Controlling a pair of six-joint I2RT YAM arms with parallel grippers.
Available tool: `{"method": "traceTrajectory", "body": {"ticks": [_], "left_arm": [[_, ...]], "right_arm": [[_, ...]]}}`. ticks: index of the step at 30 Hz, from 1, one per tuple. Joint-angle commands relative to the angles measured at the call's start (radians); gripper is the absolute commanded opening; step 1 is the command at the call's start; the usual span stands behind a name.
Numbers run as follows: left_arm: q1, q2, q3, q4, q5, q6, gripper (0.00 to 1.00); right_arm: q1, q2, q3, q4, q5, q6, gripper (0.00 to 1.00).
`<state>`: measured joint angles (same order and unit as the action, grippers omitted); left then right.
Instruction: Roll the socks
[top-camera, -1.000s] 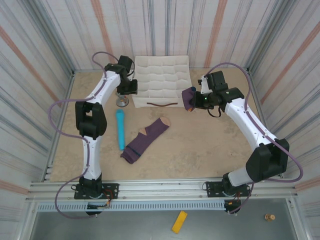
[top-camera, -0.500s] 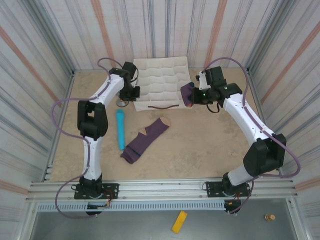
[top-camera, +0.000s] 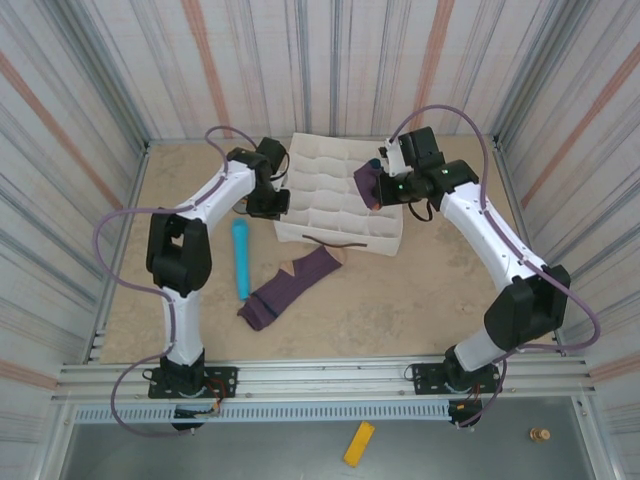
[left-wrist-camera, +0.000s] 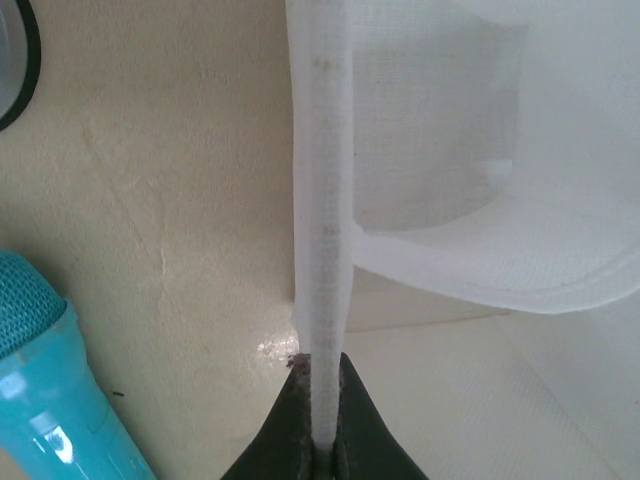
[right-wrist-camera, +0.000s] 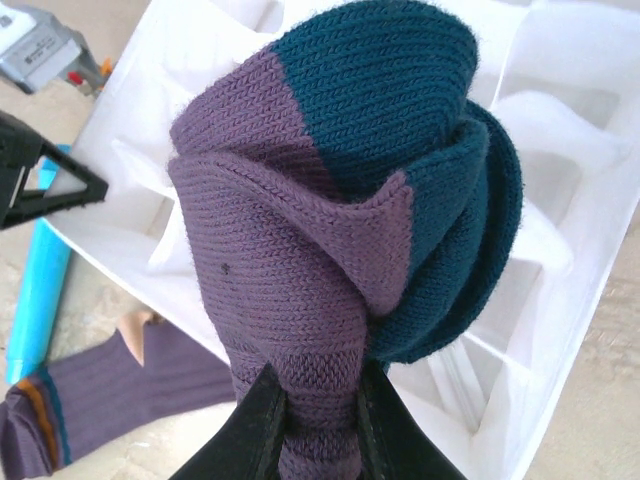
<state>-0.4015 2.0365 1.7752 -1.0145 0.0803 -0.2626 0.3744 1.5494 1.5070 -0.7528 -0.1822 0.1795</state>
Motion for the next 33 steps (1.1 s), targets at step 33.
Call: {"method": "traceTrajectory", "body": {"ticks": [33], "left_arm": [[-0.011,-0.061,-0.158,0.115,0.003,-0.188,0.0]], "right_arm": [[0.079,0.437,0.186,-0.039,0.138,-0.174,0.0]]}}
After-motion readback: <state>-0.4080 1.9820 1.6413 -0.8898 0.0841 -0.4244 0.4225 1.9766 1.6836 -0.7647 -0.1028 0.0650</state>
